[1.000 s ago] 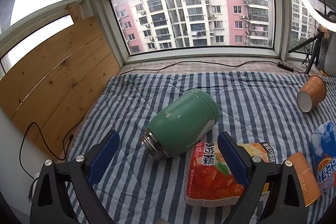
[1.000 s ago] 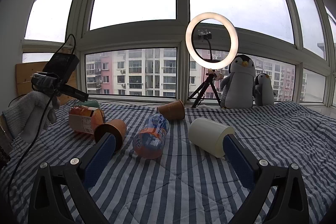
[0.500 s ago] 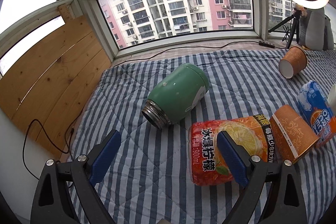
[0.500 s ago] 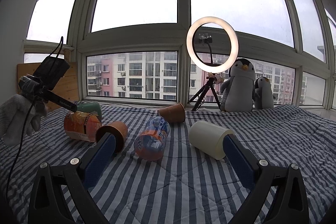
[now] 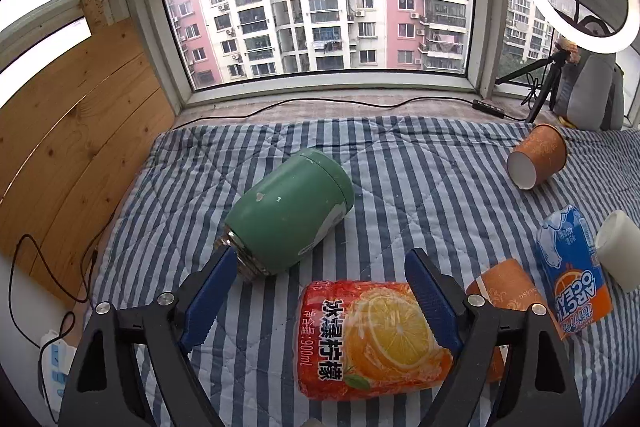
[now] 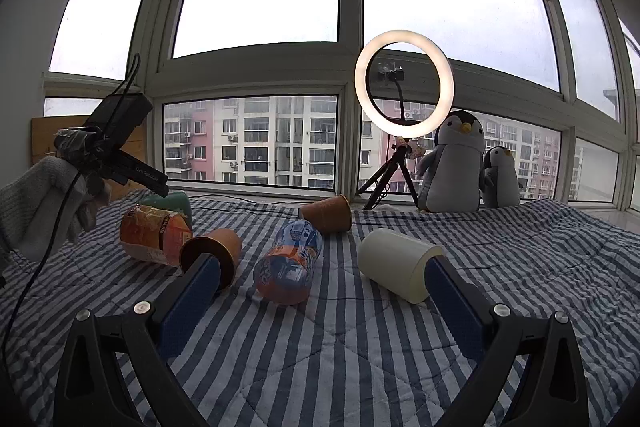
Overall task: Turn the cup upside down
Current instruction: 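Move the left tool to the red juice bottle and close on it, then lift the red bottle with the left tool while the right tool grasps its other end, then rotate the red bottle cap-up with both tools and set its base on the bedspread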
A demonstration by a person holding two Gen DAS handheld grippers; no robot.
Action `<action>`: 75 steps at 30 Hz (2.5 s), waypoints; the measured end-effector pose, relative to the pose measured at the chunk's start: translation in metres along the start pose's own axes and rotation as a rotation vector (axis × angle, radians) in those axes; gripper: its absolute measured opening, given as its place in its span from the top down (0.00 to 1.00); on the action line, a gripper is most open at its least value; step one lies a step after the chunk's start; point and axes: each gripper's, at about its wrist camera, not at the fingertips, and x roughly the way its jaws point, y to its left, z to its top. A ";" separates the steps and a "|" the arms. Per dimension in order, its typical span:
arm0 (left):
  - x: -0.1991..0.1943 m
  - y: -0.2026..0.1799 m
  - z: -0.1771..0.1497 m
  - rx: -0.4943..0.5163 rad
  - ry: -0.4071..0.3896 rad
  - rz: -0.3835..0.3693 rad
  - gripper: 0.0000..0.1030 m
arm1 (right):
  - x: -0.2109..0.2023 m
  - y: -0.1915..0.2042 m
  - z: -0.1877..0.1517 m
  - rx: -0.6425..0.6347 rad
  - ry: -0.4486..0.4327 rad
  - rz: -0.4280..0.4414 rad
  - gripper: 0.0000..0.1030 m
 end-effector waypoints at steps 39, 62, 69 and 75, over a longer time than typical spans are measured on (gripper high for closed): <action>-0.110 0.083 -0.151 -0.181 -0.153 -0.193 0.14 | 0.064 0.118 0.068 -0.233 0.344 0.522 0.02; -0.096 0.082 -0.224 -0.296 -0.083 -0.315 0.11 | 0.151 0.250 0.057 -0.576 0.675 0.764 0.02; -0.090 0.078 -0.217 -0.313 -0.039 -0.357 0.09 | 0.156 0.268 0.056 -0.629 0.700 0.772 0.02; -0.078 0.075 -0.210 -0.370 0.009 -0.441 0.09 | 0.163 0.277 0.057 -0.657 0.743 0.787 0.02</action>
